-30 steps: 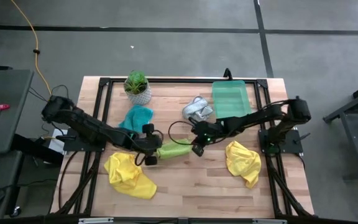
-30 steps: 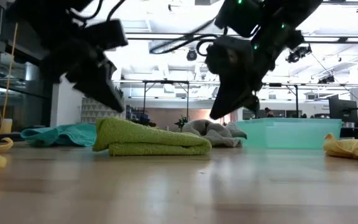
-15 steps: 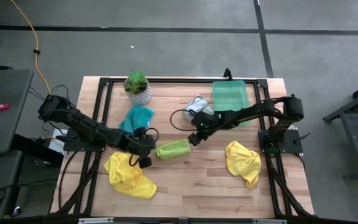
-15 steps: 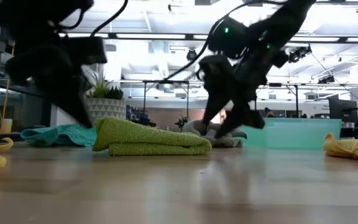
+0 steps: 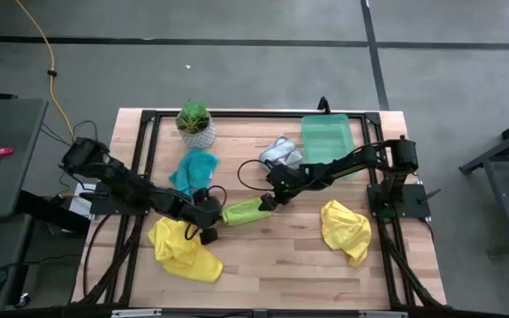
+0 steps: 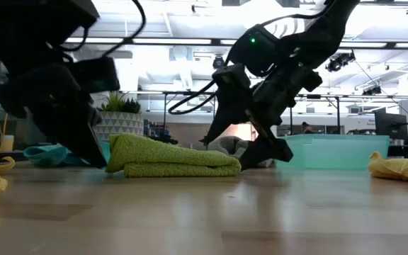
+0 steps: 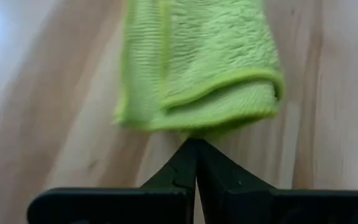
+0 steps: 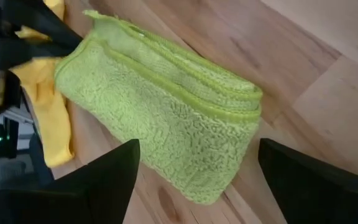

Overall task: Fold microfiber towels
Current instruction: Put the folded green microfiber cloth into the green bin

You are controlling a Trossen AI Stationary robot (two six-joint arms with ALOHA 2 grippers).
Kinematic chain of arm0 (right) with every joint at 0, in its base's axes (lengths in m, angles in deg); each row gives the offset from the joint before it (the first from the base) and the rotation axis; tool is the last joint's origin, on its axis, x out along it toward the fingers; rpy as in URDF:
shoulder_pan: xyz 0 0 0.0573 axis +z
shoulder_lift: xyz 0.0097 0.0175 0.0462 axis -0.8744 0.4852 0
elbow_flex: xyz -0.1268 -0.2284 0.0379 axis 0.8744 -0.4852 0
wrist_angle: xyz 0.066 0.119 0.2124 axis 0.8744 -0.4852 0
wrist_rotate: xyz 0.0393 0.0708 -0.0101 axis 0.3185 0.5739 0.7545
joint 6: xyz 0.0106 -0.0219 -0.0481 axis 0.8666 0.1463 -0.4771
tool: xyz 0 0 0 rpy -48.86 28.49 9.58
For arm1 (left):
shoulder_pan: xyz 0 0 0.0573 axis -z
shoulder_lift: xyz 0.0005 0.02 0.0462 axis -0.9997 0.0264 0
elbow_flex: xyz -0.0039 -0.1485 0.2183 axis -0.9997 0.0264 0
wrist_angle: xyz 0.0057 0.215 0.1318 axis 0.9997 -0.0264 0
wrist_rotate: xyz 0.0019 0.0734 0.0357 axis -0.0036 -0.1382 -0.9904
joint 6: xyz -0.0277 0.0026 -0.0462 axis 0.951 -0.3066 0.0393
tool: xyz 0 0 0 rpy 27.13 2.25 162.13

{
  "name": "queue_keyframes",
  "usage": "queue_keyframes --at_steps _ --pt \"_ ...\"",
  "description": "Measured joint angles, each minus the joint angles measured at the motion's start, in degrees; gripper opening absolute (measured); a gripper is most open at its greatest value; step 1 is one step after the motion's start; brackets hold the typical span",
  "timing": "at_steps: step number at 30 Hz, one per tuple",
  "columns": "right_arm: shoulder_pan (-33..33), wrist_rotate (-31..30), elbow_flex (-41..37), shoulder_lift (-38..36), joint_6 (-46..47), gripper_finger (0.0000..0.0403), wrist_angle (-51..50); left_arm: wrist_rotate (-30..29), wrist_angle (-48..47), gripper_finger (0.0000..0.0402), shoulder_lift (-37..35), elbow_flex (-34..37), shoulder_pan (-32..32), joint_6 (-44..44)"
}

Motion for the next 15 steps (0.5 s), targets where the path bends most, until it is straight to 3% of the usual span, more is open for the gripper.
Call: queue_keyframes --at_steps 8,15 --pt "1.5 -1.5 0.0 0.7 2.0 0.0322 2.0 0.9 13.9 0.0 8.8 -0.2 -1.2 0.1" --pt "2.9 -2.2 0.0 0.9 2.9 0.0316 4.1 1.5 16.9 0.0 10.2 -0.2 -2.0 1.0"
